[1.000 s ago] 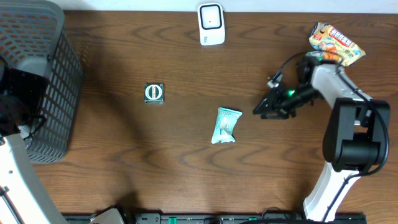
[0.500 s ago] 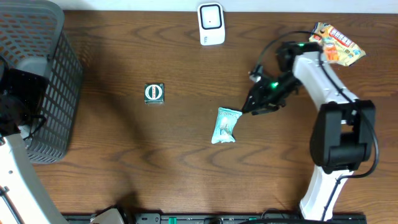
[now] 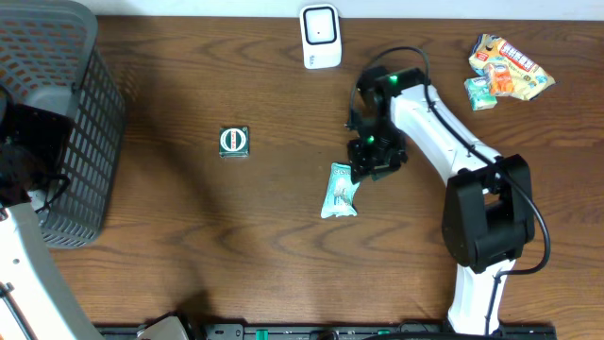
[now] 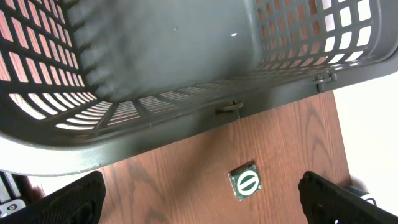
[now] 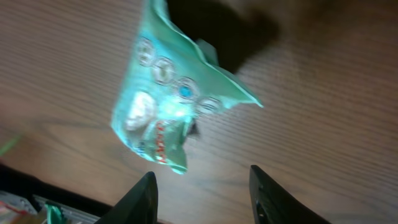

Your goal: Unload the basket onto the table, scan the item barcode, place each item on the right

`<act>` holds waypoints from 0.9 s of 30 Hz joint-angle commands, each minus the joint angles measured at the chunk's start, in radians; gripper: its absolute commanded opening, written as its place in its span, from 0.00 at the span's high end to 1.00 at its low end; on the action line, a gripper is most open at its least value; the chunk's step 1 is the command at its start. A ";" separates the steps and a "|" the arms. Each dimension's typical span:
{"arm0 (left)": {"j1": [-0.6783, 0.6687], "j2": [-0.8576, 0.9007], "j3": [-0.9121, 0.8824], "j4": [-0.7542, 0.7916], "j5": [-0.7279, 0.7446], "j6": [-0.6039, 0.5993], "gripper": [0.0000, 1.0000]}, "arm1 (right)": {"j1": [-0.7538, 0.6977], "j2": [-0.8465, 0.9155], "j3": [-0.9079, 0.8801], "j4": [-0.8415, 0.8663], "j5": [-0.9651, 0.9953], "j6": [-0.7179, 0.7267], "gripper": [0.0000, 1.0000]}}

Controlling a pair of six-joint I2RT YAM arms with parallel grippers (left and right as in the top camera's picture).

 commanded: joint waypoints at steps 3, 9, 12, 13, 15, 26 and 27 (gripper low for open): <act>0.004 0.000 0.003 -0.003 -0.005 -0.002 0.02 | 0.059 -0.013 0.074 -0.016 0.040 0.046 0.52; 0.004 0.000 0.003 -0.003 -0.005 -0.002 0.02 | 0.117 -0.012 0.075 -0.015 0.087 0.079 0.29; 0.004 0.000 0.003 -0.003 -0.005 -0.002 0.02 | 0.156 -0.012 0.072 -0.015 0.225 0.157 0.27; 0.004 0.000 0.003 -0.003 -0.005 -0.002 0.02 | 0.175 -0.012 0.068 -0.013 0.298 0.193 0.27; 0.004 0.000 0.003 -0.003 -0.005 -0.002 0.02 | 0.205 -0.012 0.058 -0.009 0.383 0.249 0.28; 0.004 0.000 0.003 -0.003 -0.005 -0.002 0.02 | 0.352 -0.012 -0.068 0.184 0.444 0.323 0.36; 0.004 0.000 0.003 -0.003 -0.005 -0.002 0.03 | 0.366 -0.012 -0.077 0.197 0.459 0.323 0.36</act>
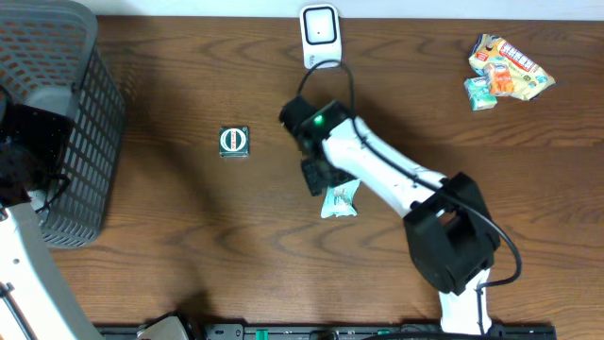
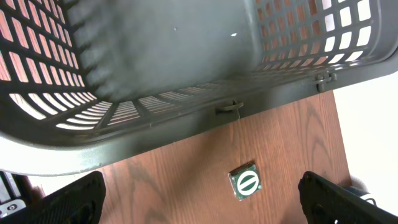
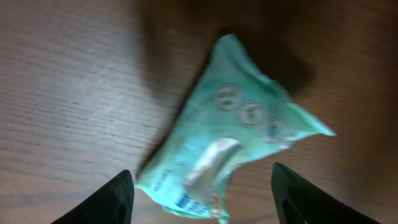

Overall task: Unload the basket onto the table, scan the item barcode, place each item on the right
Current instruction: 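Lift the green pack and hold it under the white scanner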

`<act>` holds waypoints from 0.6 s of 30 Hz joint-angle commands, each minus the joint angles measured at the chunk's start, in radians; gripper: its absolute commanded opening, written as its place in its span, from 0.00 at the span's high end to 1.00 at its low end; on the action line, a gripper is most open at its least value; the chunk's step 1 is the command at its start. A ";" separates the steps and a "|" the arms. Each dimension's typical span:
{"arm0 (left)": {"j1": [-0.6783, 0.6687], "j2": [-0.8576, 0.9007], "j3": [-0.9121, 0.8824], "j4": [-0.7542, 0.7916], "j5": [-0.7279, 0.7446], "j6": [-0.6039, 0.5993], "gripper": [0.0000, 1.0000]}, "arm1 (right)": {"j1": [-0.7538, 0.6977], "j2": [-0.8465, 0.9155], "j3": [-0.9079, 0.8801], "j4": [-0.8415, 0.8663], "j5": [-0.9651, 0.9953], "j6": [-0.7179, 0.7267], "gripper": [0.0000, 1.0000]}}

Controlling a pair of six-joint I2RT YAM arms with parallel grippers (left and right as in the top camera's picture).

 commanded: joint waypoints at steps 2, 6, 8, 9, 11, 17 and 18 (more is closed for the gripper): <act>0.004 0.000 0.003 -0.002 -0.006 -0.002 0.02 | 0.075 -0.012 -0.049 0.047 0.108 0.049 0.37; 0.004 0.000 0.003 -0.002 -0.006 -0.002 0.02 | 0.110 -0.012 -0.071 0.063 0.186 0.080 0.38; 0.004 0.000 0.003 -0.002 -0.006 -0.002 0.03 | 0.111 -0.012 -0.072 0.061 0.188 0.088 0.38; 0.004 0.000 0.003 -0.002 -0.006 -0.002 0.02 | 0.111 -0.012 -0.072 0.061 0.185 0.088 0.39; 0.004 0.000 0.003 -0.002 -0.006 -0.002 0.02 | 0.111 -0.012 -0.070 0.055 0.185 0.097 0.39; 0.004 0.000 0.003 -0.002 -0.006 -0.002 0.02 | 0.117 -0.012 -0.045 0.027 0.178 0.074 0.38; 0.004 0.000 0.003 -0.002 -0.006 -0.002 0.02 | 0.119 -0.012 -0.045 0.028 0.178 0.071 0.39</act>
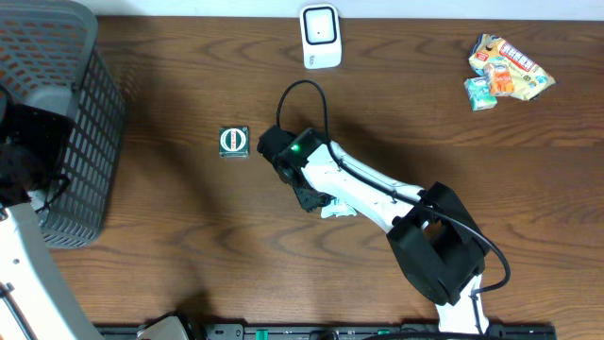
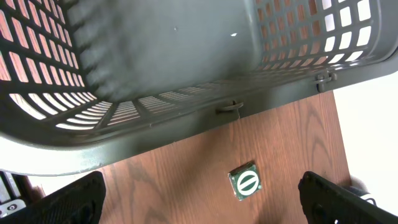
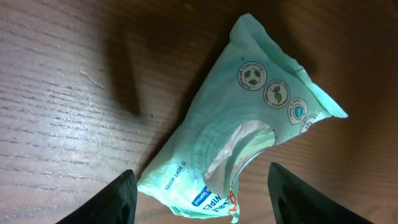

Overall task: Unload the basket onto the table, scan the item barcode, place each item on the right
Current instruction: 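Lift the green pack and hold it under the white scanner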

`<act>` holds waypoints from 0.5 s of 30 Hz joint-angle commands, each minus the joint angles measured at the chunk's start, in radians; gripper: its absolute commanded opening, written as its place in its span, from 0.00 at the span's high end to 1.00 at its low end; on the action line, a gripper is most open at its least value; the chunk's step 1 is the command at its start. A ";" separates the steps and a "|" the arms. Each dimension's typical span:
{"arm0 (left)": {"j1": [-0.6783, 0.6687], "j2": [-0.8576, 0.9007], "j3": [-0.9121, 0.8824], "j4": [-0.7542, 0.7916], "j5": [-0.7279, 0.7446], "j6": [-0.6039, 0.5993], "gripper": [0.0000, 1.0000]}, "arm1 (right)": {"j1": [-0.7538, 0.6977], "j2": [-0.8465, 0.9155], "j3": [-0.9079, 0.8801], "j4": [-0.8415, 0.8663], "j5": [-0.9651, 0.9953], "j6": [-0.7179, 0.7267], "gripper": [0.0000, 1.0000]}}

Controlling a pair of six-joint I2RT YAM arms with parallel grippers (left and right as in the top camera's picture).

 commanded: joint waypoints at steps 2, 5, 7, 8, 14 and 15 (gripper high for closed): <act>0.004 0.000 0.003 -0.003 -0.006 -0.002 0.02 | 0.008 -0.010 0.014 0.003 0.026 0.001 0.39; 0.004 0.000 0.003 -0.003 -0.006 -0.002 0.03 | 0.009 -0.010 -0.014 0.028 0.027 0.000 0.39; 0.004 0.000 0.003 -0.003 -0.006 -0.002 0.02 | 0.010 -0.010 -0.042 0.056 0.027 0.000 0.39; 0.004 0.000 0.003 -0.003 -0.006 -0.002 0.02 | 0.010 -0.010 -0.059 0.073 0.028 0.000 0.39; 0.004 0.000 0.003 -0.003 -0.006 -0.002 0.02 | 0.004 -0.010 -0.133 0.132 0.042 0.000 0.39; 0.004 0.000 0.003 -0.003 -0.006 -0.002 0.02 | 0.004 -0.010 -0.142 0.138 0.042 0.000 0.39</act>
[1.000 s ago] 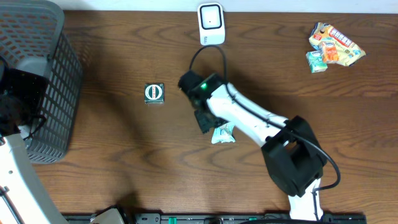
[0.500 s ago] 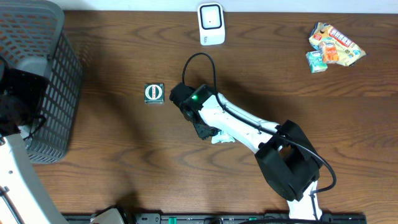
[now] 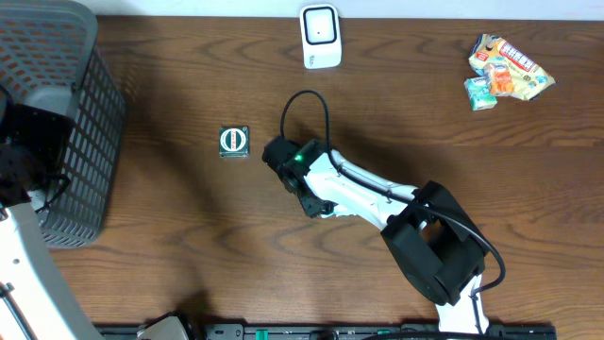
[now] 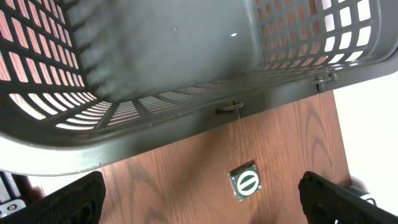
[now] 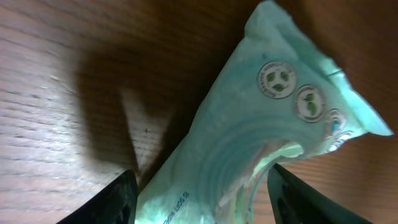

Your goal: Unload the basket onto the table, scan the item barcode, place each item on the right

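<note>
A mint-green wipes packet lies on the brown table and fills the right wrist view. My right gripper is open close above it, one dark finger to its left and the other at its right edge. In the overhead view the right gripper covers nearly all of the packet at the table's middle. The white scanner stands upright at the far edge. My left gripper is open and holds nothing, hanging beside the grey basket.
A small green square item with a white ring mark lies left of the right gripper, also in the left wrist view as the square item. The mesh basket stands at far left. Several snack packets lie at far right.
My right gripper has come closer to the green packet, which now looks larger between the open fingers. The overhead view shows the gripper shifted slightly toward the near side. The left arm is unchanged.
My right gripper first hovered just right of the green packet. Then it stood over the packet's far left end, then lower with the packet between its open fingers, and now closer still. The packet has stayed in place, and the left arm has not moved.
</note>
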`<act>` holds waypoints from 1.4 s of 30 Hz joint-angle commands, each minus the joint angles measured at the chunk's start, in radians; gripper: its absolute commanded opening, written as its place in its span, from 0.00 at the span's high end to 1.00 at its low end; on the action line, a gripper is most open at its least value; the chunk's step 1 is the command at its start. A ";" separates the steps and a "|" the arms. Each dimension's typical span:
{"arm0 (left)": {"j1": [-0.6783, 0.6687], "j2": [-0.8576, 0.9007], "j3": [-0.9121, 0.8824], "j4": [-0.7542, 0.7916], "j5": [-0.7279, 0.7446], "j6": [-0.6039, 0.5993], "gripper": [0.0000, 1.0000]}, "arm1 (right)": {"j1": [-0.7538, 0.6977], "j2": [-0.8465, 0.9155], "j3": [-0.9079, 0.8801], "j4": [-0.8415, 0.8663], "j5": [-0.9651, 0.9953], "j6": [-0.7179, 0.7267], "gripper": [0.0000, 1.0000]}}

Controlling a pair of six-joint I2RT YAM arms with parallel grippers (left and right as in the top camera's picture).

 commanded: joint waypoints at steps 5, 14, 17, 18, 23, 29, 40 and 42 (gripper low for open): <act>0.004 0.000 0.003 -0.003 -0.006 -0.002 0.02 | -0.002 -0.010 -0.074 0.040 0.030 -0.003 0.48; 0.004 0.000 0.003 -0.003 -0.006 -0.002 0.02 | -0.037 -0.013 0.011 -0.044 -0.051 -0.005 0.85; 0.004 0.000 0.003 -0.003 -0.006 -0.002 0.02 | -0.072 -0.014 0.121 -0.121 -0.161 -0.076 0.98; 0.004 0.000 0.003 -0.003 -0.006 -0.002 0.03 | -0.085 -0.014 0.155 -0.139 -0.212 -0.109 0.99; 0.004 0.000 0.003 -0.003 -0.006 -0.002 0.02 | -0.193 -0.014 0.290 -0.184 -0.694 -0.369 0.99; 0.004 0.000 0.003 -0.003 -0.006 -0.002 0.02 | -0.343 -0.014 0.190 -0.173 -1.262 -0.643 0.99; 0.004 0.000 0.003 -0.003 -0.006 -0.002 0.02 | -0.549 -0.014 -0.242 0.031 -1.578 -0.724 0.92; 0.004 0.000 0.003 -0.003 -0.006 -0.002 0.02 | -0.590 -0.014 -0.286 0.056 -1.567 -0.698 0.92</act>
